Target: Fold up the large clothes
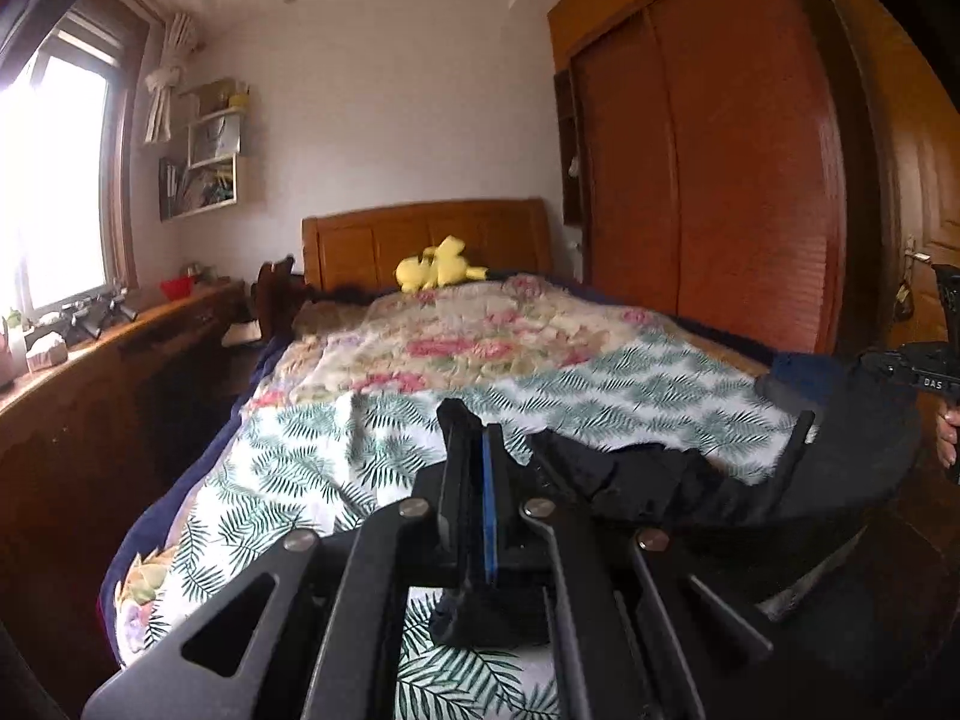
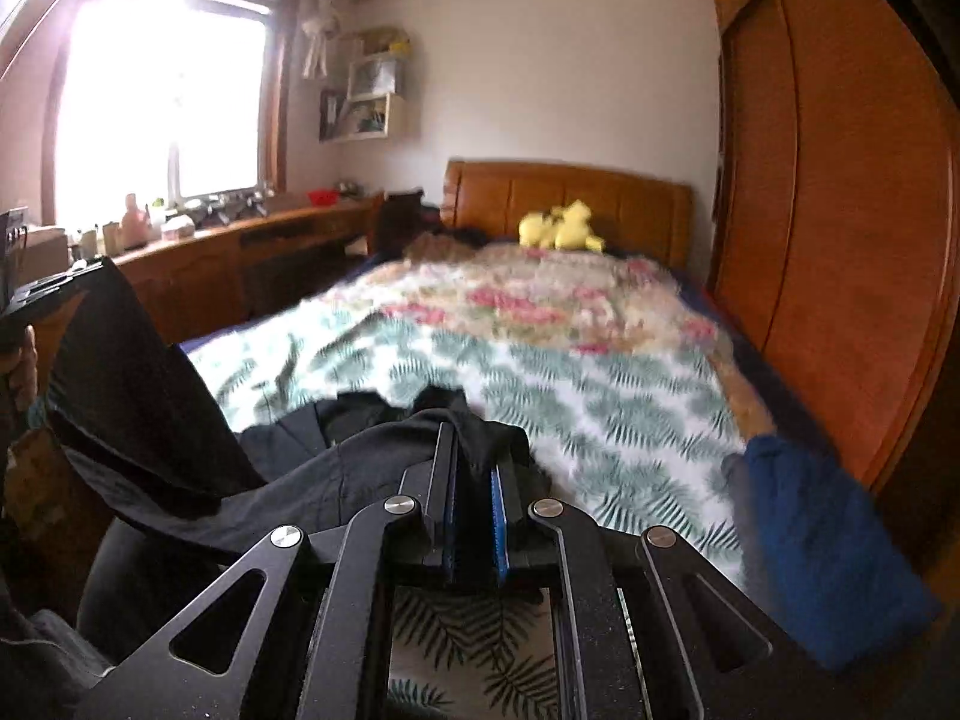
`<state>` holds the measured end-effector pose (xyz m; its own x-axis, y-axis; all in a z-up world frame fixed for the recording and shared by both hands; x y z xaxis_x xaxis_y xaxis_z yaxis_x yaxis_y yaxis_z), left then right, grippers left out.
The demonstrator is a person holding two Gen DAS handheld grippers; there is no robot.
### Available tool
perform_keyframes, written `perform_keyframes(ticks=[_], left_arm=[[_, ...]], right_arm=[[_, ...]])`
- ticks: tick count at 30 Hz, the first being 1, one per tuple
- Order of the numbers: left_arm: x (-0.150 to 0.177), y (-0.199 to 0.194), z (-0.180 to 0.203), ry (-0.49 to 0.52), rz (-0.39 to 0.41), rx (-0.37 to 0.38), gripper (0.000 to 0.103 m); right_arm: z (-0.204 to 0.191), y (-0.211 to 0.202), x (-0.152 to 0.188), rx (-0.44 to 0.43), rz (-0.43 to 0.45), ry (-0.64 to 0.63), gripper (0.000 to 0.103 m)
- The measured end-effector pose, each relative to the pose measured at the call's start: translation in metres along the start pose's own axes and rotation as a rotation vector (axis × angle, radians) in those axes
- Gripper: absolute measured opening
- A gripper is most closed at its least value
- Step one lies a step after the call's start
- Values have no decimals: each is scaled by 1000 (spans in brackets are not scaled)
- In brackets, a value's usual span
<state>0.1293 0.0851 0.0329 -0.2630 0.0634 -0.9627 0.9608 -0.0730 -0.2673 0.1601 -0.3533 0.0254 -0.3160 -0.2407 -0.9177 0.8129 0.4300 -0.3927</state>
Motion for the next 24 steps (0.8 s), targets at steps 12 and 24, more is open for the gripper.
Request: perform_keyframes(ticks=[12,24], left_arm=[[-3,156,-39,-14,-67,-84,1],[-7,291,-63,2,-152,-140,1]], right_arm=[[62,158,4,78,-77,-16,6],[111,311,-24,152,-143,4,6]])
Point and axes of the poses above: each gripper's, at about its wrist camera, not at the fingertips, and y roughly the way its jaws point, z to its right, x to its underside, the point moved 9 cm from there along y, roughly the way its jaws point, and after that the axes turned 2 degrees about z, right-handed, at the moved point
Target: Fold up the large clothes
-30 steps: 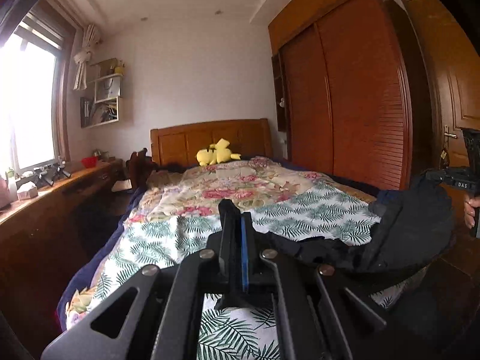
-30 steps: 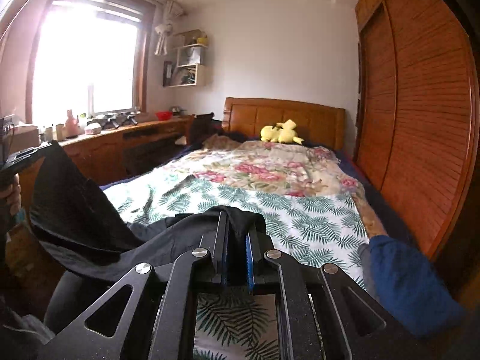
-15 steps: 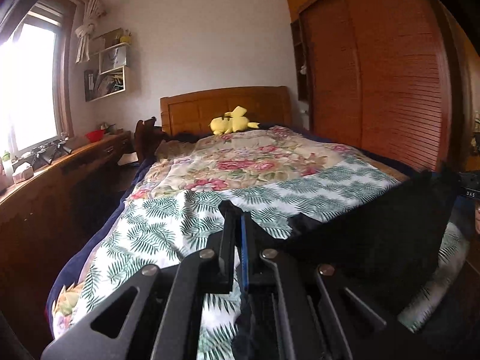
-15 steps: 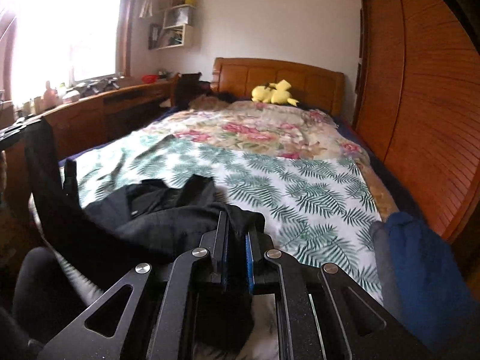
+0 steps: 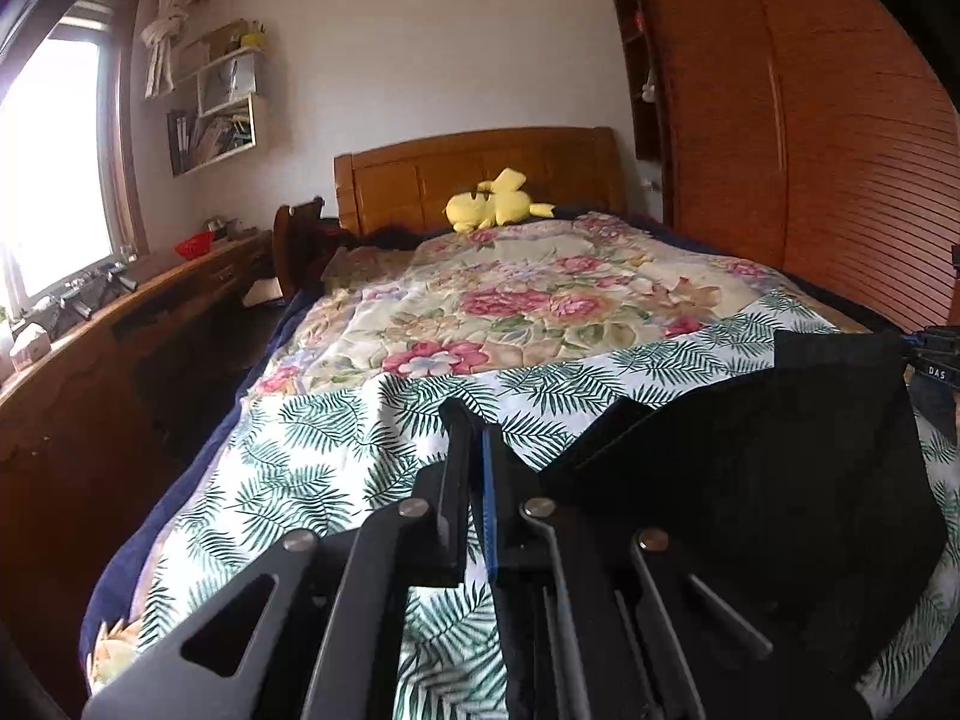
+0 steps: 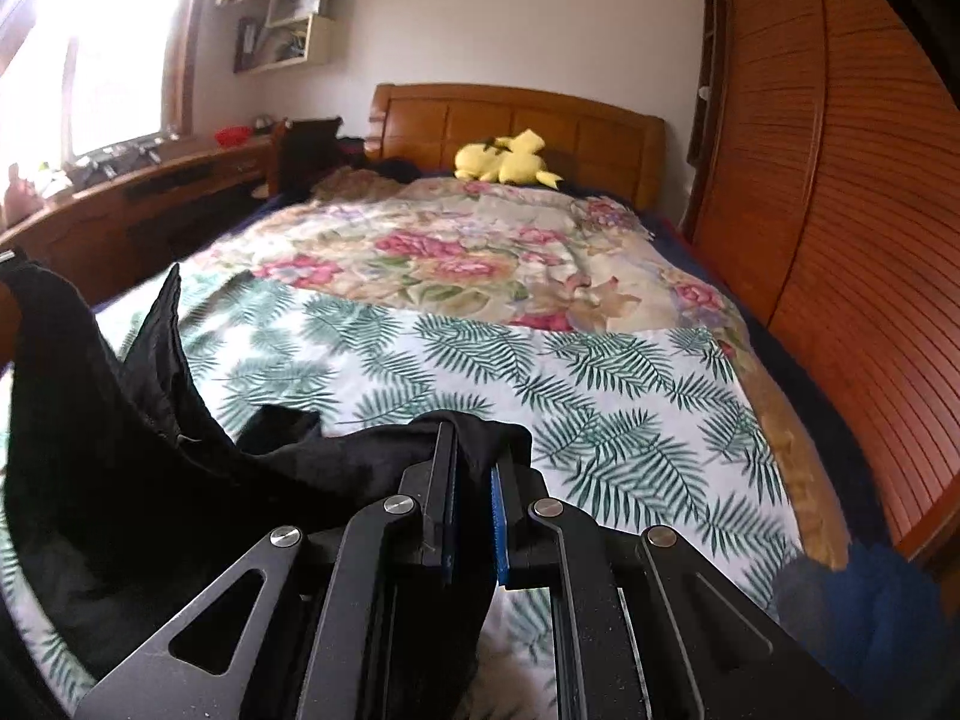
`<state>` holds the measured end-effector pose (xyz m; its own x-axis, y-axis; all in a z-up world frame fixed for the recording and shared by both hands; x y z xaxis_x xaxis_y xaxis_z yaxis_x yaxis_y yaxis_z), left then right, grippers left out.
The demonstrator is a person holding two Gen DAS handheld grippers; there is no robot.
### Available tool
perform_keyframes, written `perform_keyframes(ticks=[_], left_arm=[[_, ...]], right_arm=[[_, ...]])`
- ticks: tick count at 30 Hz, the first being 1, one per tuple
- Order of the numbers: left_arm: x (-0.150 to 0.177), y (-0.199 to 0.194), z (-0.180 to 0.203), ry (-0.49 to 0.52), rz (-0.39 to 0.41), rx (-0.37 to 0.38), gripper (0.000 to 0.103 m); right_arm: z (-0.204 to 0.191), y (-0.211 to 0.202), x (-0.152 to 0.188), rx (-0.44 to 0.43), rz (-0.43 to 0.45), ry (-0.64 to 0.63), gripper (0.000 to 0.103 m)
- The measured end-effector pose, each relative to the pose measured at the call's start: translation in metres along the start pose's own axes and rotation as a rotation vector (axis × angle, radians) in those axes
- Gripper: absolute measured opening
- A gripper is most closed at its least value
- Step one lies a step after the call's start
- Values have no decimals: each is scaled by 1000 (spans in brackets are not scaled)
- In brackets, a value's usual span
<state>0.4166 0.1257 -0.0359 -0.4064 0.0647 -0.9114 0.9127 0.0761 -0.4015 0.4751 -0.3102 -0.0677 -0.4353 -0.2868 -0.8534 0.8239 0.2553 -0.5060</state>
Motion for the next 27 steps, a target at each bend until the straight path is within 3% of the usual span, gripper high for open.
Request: perform_keyframes(ticks=[7,12,15,20,27], left_arm=[[13,54,0,23,-63,-33,1],[25,69,4,21,-103,-24,2],[31,67,9,25,-123,9,2],[40,53,22,25,-151,70,8],[68,12,49,48,-172,152,18]], right_arm=[[6,70,3,26,-86,16,7],[5,105,16,39,-144,46,7],[4,117,24,34,-172,74,14],[8,112,32,71,-165,75,49],[-8,65,52,-1,-159,43,51]])
Point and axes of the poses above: each gripper's, at about its wrist camera, not at the fingertips, and y roughly the way its jaws point, z to its right, x to its underside, the point moved 9 cm from there along y, roughly the way its jaws point, and after that the axes turned 2 degrees about z, right-handed, at the moved point
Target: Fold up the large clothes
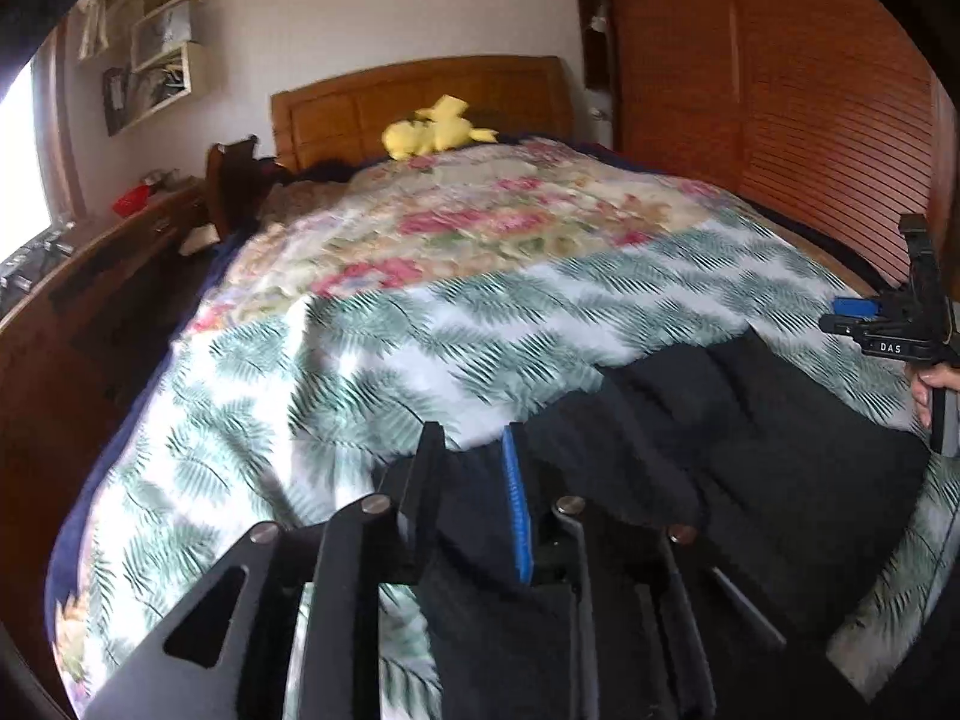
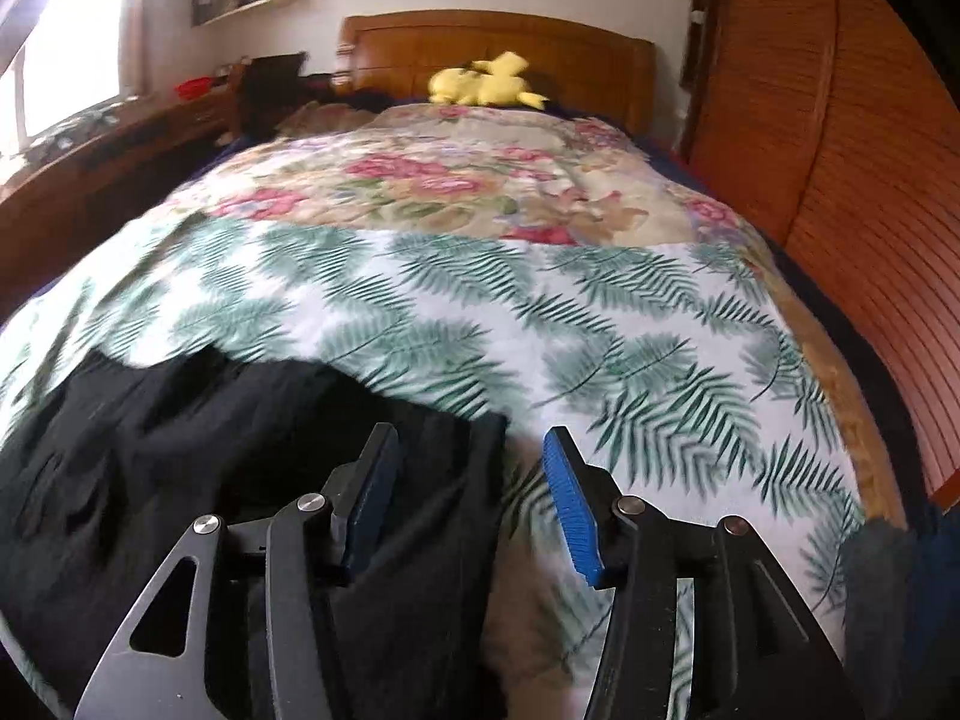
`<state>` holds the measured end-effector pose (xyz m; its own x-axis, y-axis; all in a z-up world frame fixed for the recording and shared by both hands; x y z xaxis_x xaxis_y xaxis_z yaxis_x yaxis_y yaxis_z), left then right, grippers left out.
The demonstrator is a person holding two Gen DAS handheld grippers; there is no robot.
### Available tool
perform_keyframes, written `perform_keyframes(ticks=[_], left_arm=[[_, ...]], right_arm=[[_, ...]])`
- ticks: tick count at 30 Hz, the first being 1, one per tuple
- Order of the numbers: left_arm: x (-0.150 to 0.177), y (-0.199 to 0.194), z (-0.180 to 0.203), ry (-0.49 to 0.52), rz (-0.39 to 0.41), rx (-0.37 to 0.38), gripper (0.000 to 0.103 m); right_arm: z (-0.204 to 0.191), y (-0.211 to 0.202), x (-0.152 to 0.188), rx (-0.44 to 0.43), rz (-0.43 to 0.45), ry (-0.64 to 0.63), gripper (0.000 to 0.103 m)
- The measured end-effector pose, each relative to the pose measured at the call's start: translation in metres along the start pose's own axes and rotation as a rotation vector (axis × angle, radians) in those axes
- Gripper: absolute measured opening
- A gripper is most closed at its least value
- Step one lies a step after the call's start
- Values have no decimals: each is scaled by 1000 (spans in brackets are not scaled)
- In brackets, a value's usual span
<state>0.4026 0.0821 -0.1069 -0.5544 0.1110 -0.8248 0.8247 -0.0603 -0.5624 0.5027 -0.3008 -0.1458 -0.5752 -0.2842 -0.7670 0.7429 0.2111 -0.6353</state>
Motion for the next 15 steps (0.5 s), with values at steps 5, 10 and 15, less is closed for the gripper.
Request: perform_keyframes(ticks=[5,10,15], left_arm=[[43,-15,36,18,-41,65,19],[81,-34,64,40,-66,94,20],[111,-51,76,58,-86,91,21]], right_arm=[[-24,-41,39,-62,20,-28,51],[-36,-68,83,-100,22,9,51],[-36,-80,115,-49,26,1,60]])
Point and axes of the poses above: each gripper's, at about its wrist camera, not at the fingertips, and y roughly the way its jaws point, z to its right, x to its underside, the point moved 9 cm from there along y, roughly the way its jaws point, and after that the axes turned 2 degrees about z, right-handed, at the moved point
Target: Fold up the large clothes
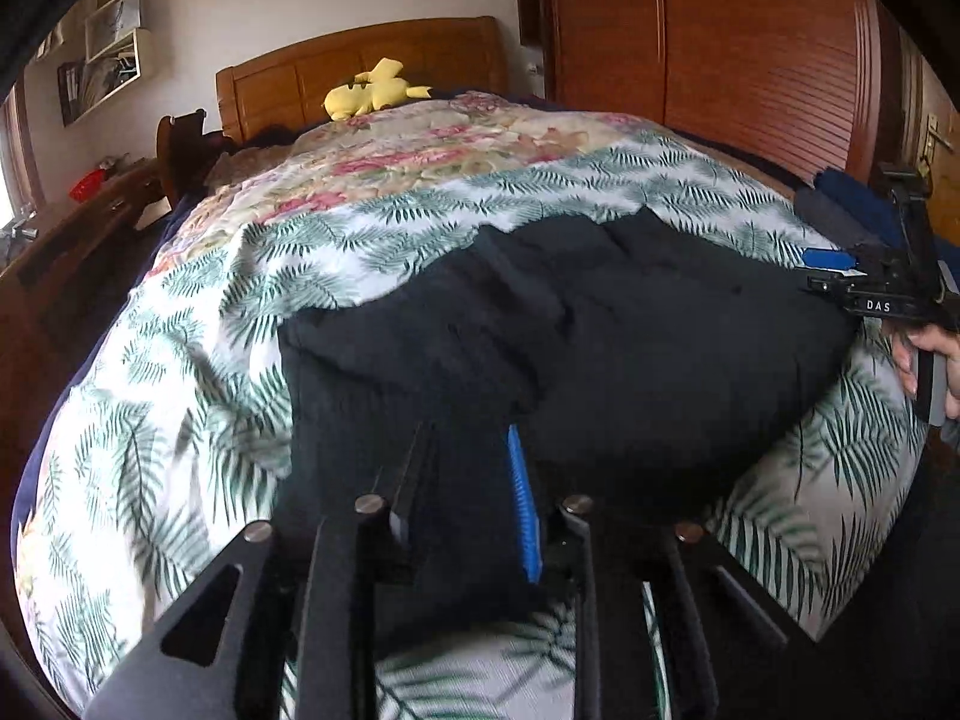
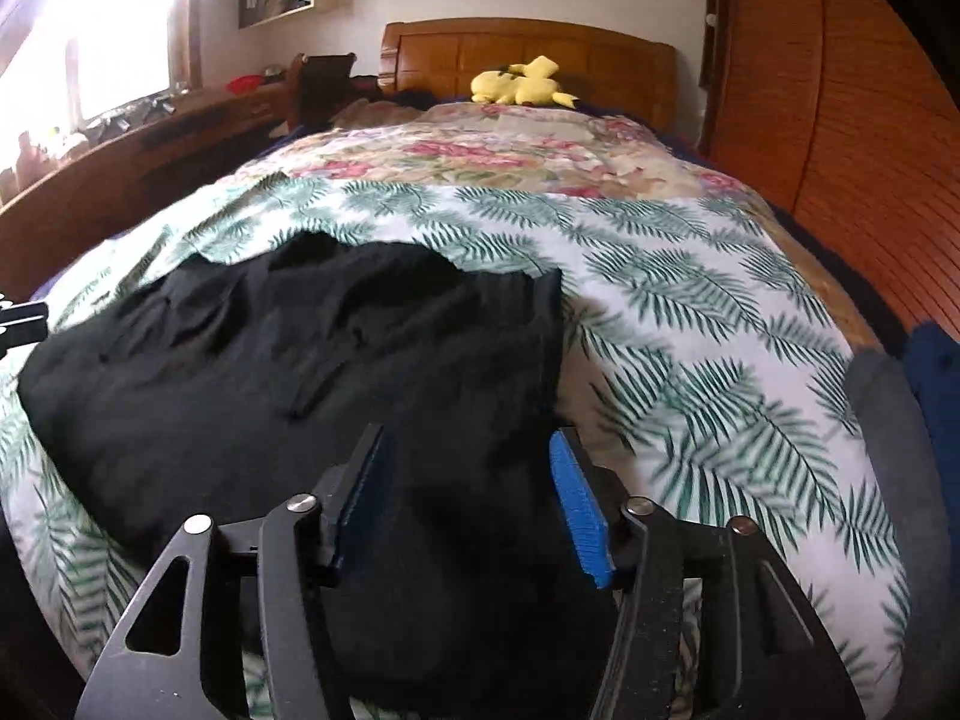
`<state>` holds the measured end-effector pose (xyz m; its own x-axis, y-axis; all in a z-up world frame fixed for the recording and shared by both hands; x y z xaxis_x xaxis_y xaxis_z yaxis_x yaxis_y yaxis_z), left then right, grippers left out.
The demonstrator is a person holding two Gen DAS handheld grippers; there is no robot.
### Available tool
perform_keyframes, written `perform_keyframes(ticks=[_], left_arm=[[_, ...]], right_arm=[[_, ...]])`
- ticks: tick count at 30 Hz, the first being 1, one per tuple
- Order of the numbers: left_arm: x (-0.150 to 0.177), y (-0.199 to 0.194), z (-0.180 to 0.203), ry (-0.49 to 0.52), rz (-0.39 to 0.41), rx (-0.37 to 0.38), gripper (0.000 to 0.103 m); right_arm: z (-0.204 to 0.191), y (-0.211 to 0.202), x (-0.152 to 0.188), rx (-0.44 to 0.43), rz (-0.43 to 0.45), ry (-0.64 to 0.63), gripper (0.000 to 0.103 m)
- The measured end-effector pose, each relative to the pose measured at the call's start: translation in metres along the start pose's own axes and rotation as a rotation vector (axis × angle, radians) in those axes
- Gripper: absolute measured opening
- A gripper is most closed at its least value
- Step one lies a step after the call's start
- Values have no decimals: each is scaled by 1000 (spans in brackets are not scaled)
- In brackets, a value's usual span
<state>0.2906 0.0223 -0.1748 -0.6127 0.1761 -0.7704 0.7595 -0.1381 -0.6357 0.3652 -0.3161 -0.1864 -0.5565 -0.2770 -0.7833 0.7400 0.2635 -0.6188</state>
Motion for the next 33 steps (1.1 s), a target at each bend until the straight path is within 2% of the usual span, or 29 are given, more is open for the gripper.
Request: perform_keyframes(ticks=[2,8,17,21,28,30,33], left_arm=[[9,-2,6,-6,-10,15,21],[14,0,26,-10,-24,52,22],[-4,12,80,32,-12,110,22],[-9,21,100,45,-22,123,23],[-10,39,117,34,-51,126,23],[-10,42,120,31,-53,128,23],[-7,46,126,34,-63,127,23]], right_arm=[[-1,-2,12,1,-3,12,63],[3,-6,28,26,-12,23,64],[22,-7,51,0,-44,130,70],[29,-9,59,13,-60,140,72],[27,-1,77,-92,-136,187,72],[26,-2,78,-132,-143,215,71],[18,-1,78,-173,-150,216,57]])
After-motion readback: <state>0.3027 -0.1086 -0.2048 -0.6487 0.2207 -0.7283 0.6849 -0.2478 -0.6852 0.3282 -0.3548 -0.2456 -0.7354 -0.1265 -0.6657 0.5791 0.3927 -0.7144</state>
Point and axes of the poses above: each gripper's, at about its wrist camera, not at the fingertips, and y roughly the way its jaws point, z to its right, x to its underside, the point moved 9 cm from there along y, roughly the way its jaws point, and after that the axes turned 2 degrees about z, right-handed, at the moved point
